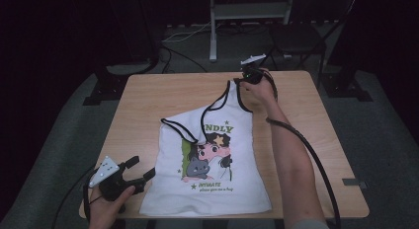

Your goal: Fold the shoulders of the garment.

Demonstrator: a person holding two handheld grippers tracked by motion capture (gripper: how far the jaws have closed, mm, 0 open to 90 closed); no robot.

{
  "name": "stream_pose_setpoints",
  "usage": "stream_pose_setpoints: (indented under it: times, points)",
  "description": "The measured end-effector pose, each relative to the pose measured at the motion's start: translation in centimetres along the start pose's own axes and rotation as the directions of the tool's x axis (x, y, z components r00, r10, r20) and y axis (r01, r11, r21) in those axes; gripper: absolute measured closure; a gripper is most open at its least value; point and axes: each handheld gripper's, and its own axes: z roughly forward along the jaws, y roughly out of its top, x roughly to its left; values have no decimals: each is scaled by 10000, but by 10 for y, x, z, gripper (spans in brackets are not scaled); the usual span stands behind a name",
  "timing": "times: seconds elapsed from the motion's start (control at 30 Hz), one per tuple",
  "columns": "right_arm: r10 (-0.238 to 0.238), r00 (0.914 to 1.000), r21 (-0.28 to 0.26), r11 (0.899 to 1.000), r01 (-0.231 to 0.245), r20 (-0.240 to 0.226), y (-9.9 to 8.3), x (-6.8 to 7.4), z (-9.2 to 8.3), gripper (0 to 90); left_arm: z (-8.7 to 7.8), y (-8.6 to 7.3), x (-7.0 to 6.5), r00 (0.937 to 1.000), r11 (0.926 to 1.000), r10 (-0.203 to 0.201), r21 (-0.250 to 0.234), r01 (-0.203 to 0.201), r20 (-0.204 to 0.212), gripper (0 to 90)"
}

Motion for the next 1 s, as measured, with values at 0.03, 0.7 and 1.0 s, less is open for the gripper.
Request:
stream_pose_setpoints:
  times: [0.03, 0.7, 1.0]
  points:
    - [107, 9999, 18, 9999, -107, -56, 0, -1, 3, 499, 0, -1, 0, 10000, 10000, -39, 0, 39, -18, 184]
    - [701, 9961, 388, 9969, -680, -545, -15, -9, 31, 651, -1, -2, 0, 9999, 10000, -86, 34, 86, -53, 184]
    - [748, 9889, -46, 9971, -760, -1284, -14, -6, 24, 812, 0, -1, 0, 10000, 10000, -28, 74, 28, -7, 184]
